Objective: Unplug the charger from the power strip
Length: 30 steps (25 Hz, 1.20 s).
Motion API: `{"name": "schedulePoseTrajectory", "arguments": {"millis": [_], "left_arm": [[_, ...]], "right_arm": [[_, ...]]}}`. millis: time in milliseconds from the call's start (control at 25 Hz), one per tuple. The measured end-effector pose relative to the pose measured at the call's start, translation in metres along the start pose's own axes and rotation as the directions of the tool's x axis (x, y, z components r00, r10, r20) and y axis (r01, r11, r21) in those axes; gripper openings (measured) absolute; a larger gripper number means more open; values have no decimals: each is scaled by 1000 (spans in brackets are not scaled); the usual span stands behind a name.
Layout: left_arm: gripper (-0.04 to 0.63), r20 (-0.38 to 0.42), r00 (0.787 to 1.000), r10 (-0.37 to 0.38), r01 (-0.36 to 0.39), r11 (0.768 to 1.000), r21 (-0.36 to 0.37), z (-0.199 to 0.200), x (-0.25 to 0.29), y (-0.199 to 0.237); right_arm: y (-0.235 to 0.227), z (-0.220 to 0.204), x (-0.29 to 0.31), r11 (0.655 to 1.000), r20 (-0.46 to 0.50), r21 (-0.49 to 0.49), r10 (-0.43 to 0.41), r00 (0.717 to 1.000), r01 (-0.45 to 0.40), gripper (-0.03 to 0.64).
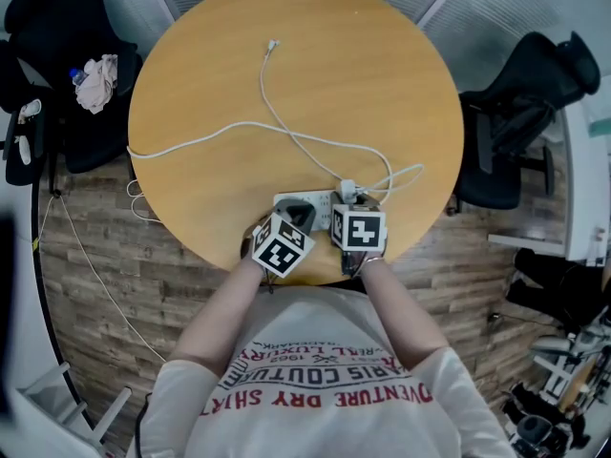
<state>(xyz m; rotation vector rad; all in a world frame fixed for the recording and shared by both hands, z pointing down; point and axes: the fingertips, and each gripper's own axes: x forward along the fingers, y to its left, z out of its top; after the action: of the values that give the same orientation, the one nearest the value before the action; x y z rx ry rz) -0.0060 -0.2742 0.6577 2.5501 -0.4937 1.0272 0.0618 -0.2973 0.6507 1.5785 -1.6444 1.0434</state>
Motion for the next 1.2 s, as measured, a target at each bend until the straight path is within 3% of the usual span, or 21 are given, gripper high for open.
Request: {"name": "schedulePoseTrajectory", "arguments": {"millis": [360, 600, 720, 840, 1080, 1200], "left_arm": [[32, -3, 1000, 5, -5, 1000, 5, -1, 2, 2], [32, -27, 999, 34, -35, 999, -41, -1, 1, 4], [32, 7, 999, 48, -47, 997, -66, 6, -8, 5], [32, 101, 991, 83, -76, 995, -67, 34, -33, 12], [32, 337, 928, 158, -145, 987, -64, 112, -106, 24], [32, 456, 866, 206, -206, 977, -51, 142, -148, 30]], "right_arm": [[18, 20, -28, 998, 72, -28, 52, 996, -50, 158], [12, 18, -51, 994, 132, 0, 105, 986, -106, 158], [8, 19, -64, 992, 184, -1, 121, 975, -123, 158], [10, 28, -77, 987, 237, -43, 162, 958, -156, 158], [19, 56, -103, 973, 329, -125, 225, 917, -194, 158], [26, 79, -123, 967, 406, -162, 249, 879, -199, 156]]}}
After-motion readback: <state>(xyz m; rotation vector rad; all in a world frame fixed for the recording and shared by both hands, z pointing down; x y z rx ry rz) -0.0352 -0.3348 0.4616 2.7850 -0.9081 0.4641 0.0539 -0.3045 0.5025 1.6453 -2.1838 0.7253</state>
